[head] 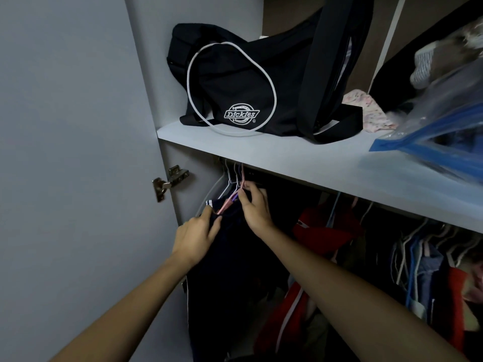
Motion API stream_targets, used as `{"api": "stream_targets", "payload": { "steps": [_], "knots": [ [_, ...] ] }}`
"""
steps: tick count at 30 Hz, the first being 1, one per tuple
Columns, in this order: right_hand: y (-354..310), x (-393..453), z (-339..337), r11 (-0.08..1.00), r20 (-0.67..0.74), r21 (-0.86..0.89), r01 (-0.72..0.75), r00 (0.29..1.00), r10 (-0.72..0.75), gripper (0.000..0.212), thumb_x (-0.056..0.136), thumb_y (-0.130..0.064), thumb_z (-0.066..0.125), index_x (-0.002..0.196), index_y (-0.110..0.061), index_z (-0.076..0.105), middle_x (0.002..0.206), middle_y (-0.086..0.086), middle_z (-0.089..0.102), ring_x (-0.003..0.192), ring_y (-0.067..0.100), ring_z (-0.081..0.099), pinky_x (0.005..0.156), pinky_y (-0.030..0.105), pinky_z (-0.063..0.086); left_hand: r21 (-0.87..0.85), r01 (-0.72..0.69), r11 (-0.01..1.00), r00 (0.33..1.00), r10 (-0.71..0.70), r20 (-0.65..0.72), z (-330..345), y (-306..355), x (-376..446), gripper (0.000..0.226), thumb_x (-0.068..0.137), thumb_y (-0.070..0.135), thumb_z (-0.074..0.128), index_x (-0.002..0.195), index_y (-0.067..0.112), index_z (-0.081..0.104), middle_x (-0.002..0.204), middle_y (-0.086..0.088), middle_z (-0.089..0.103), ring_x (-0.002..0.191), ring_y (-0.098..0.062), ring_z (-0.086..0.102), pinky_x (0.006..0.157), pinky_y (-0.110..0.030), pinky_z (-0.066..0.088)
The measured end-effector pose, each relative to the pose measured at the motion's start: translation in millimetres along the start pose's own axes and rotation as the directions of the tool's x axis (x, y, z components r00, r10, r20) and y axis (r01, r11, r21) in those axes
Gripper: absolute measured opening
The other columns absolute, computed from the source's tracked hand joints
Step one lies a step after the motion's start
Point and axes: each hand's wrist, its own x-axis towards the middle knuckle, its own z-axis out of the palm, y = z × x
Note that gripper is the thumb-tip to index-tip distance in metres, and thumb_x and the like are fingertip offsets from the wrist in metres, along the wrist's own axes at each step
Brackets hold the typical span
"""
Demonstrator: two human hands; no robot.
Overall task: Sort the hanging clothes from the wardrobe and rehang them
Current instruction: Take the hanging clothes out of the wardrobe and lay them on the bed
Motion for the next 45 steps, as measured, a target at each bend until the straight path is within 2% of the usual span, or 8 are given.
{"api": "stream_targets", "payload": {
  "steps": [4, 10, 18, 21, 23, 28, 34, 45],
  "knots": [
    [-13, -26, 3, 0.998, 0.067, -0.019, 0.054, 0.996, -0.053, 0.031, 0.104, -0.019, 0.055, 0.133, -0.015, 0.066, 0.128, 0.01, 0.058, 0.123, 0.025, 0.058, 0.104, 0.022, 0.036, -0.028, -0.008, 1.0, 1.0, 0.008, -0.007, -22, -15, -30, 0.028, 0.108, 0.046, 0.044, 0.107, 0.018, 0.047, 0.065, 0.002, 0.055, 0.069, -0.034, 0.064, 0.055, -0.038, 0.036],
    [-39, -65, 0, 0.937, 0.145, -0.14, 0.32, 0.943, -0.301, 0.032, 0.097, -0.001, 0.05, 0.121, -0.009, 0.07, 0.103, 0.003, 0.073, 0.107, 0.028, 0.065, 0.097, 0.048, 0.053, -0.083, -0.038, 0.996, 0.999, 0.036, -0.026, -68, -44, -85, 0.047, 0.102, 0.06, 0.033, 0.106, 0.016, 0.052, 0.065, -0.003, 0.065, 0.063, -0.032, 0.065, 0.053, -0.041, 0.046],
    [-61, -119, -25, 0.844, 0.085, -0.34, 0.414, 0.908, -0.411, 0.052, 0.093, -0.039, 0.071, 0.139, -0.02, 0.057, 0.128, 0.003, 0.052, 0.119, 0.024, 0.049, 0.101, 0.037, 0.045, -0.06, -0.132, 0.989, 0.987, 0.126, -0.096, -131, -72, -153, 0.043, 0.105, 0.062, 0.032, 0.106, 0.024, 0.052, 0.056, 0.003, 0.059, 0.052, -0.026, 0.062, 0.044, -0.033, 0.042],
    [-60, -119, -31, 0.846, 0.236, -0.347, 0.404, 0.911, -0.338, 0.056, 0.093, -0.046, 0.068, 0.143, -0.027, 0.053, 0.134, -0.001, 0.052, 0.126, 0.022, 0.048, 0.105, 0.038, 0.041, -0.029, -0.149, 0.988, 0.984, 0.146, -0.105, -151, -76, -178, 0.043, 0.106, 0.059, 0.033, 0.106, 0.021, 0.054, 0.055, 0.002, 0.058, 0.05, -0.026, 0.06, 0.043, -0.03, 0.038],
    [-59, -120, -29, 0.878, 0.374, -0.272, 0.394, 0.884, -0.281, 0.043, 0.094, -0.052, 0.064, 0.131, -0.031, 0.06, 0.12, -0.01, 0.057, 0.118, 0.017, 0.056, 0.102, 0.04, 0.048, 0.001, -0.13, 0.992, 0.985, 0.129, -0.114, -163, -80, -197, 0.039, 0.106, 0.056, 0.037, 0.107, 0.021, 0.053, 0.055, 0.001, 0.058, 0.05, -0.027, 0.061, 0.043, -0.031, 0.041],
    [-59, -142, -10, 0.864, 0.589, -0.058, 0.499, 0.716, -0.374, 0.03, 0.095, -0.05, 0.065, 0.092, -0.02, 0.064, 0.09, -0.009, 0.061, 0.089, 0.014, 0.063, 0.082, 0.046, 0.052, 0.077, -0.027, 0.997, 0.994, 0.035, -0.103, -198, -78, -250, 0.032, 0.106, 0.053, 0.04, 0.109, 0.023, 0.051, 0.06, -0.001, 0.063, 0.055, -0.027, 0.063, 0.046, -0.033, 0.044],
    [-86, -190, 17, 0.811, 0.685, 0.175, 0.558, 0.523, -0.507, 0.035, 0.086, -0.047, 0.077, 0.102, -0.02, 0.06, 0.096, -0.01, 0.058, 0.091, 0.011, 0.062, 0.083, 0.033, 0.051, 0.12, 0.228, 0.966, 0.968, -0.212, -0.134, -239, -69, -333, 0.031, 0.105, 0.054, 0.043, 0.109, 0.026, 0.053, 0.067, 0.003, 0.065, 0.058, -0.025, 0.063, 0.047, -0.035, 0.048],
    [-161, -329, 124, 0.661, 0.651, 0.316, 0.681, 0.352, -0.673, 0.041, 0.092, -0.054, 0.07, 0.077, -0.018, 0.059, 0.066, -0.007, 0.054, 0.059, 0.019, 0.054, 0.054, 0.039, 0.047, 0.14, 0.675, 0.724, 0.72, -0.606, -0.338, -308, -49, -530, 0.047, 0.102, 0.064, 0.041, 0.109, 0.021, 0.059, 0.081, 0.002, 0.07, 0.076, -0.024, 0.067, 0.057, -0.034, 0.045]
  ]
}}
